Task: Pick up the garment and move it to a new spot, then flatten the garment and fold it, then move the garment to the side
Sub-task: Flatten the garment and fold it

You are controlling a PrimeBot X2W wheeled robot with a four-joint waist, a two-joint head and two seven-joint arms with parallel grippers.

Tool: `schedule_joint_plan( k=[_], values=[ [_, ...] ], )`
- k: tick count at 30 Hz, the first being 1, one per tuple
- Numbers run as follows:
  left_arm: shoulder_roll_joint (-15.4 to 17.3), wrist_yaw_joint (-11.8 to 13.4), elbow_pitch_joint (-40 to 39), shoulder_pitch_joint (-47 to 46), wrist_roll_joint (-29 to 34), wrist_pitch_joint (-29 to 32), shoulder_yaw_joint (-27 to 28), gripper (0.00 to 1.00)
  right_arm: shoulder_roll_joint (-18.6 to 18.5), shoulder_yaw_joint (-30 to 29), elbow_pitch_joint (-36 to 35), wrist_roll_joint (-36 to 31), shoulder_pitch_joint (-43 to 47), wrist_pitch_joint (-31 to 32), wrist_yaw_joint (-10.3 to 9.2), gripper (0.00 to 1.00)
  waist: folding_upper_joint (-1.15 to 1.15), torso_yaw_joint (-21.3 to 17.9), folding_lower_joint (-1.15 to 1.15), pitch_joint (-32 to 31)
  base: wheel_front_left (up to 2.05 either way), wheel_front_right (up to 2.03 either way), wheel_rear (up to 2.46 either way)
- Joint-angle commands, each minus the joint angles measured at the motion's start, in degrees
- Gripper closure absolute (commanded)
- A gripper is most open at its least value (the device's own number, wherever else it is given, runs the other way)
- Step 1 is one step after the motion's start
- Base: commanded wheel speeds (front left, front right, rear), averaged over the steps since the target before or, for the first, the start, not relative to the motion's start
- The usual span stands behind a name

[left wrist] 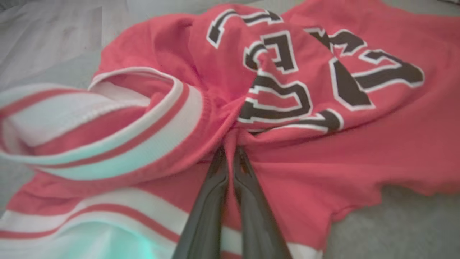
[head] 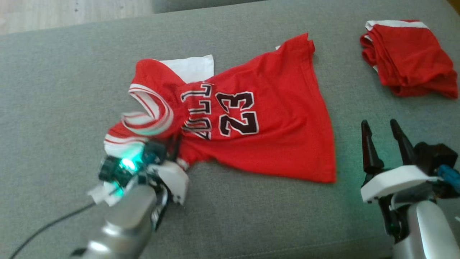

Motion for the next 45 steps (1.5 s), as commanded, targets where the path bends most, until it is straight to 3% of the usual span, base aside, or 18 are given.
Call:
schedule_joint_plan(
  k=[1, 6, 10, 12, 13, 21, 33, 45],
  values=[
    [1.24, 0.57, -0.14, -4.10, -0.22, -0.90, 2.76, 1.00, -0.32, 1.20, -1.98, 0.07, -2.33, -0.49, -0.04, 0.00, 0.00, -0.39, -0.01, 0.30, 0.00, 0.00, 0.00],
    [1.05, 0.97, 1.47, -9.25, -1.14, -3.78, 5.18, 1.00, -0.32, 0.55, -1.87, 0.21, -3.43, -0.85, -0.04, 0.00, 0.00, -1.79, -0.01, 1.11, 0.00, 0.00, 0.00],
    [-0.28, -0.44, 4.27, -11.18, -2.75, -4.60, 6.37, 1.00, -0.32, 0.80, -0.82, 0.51, -3.63, -1.46, -0.04, 0.00, 0.00, -2.60, -0.01, 1.00, 0.00, 0.00, 0.00],
    [-0.91, -1.51, 4.89, -10.82, -3.48, -5.20, 6.65, 0.51, -0.32, 0.82, -0.45, 0.64, -3.43, -1.68, -0.04, 0.00, 0.00, -2.53, -0.01, 0.69, 0.00, 0.00, 0.00],
    [-1.14, -1.88, 5.03, -10.52, -3.77, -5.61, 6.84, 0.00, -0.32, 0.71, -0.31, 0.65, -3.23, -1.81, -0.04, 0.00, 0.00, -2.36, -0.01, 0.48, 0.00, 0.00, 0.00],
    [-1.16, -2.60, -0.51, -5.93, -4.38, -7.63, 9.57, 0.00, -0.32, -0.24, -0.43, 0.71, -1.06, -2.58, -0.04, 0.00, 0.00, 0.78, -0.01, -2.41, 0.00, 0.00, 0.00],
    [5.79, 2.07, -26.79, 17.31, -0.65, -7.70, 20.22, 0.00, -0.32, 0.58, -1.65, 1.50, 4.24, -4.13, -0.04, 0.00, 0.00, 6.47, -0.01, -9.16, 0.00, 0.00, 0.00],
    [6.65, 5.17, -36.36, 34.01, -0.93, -7.70, 23.94, 0.00, -0.32, 3.84, -0.39, 2.15, 9.61, -6.88, -0.04, 0.00, 0.00, 7.82, -0.01, -13.88, 0.00, 0.00, 0.00]
  ],
)
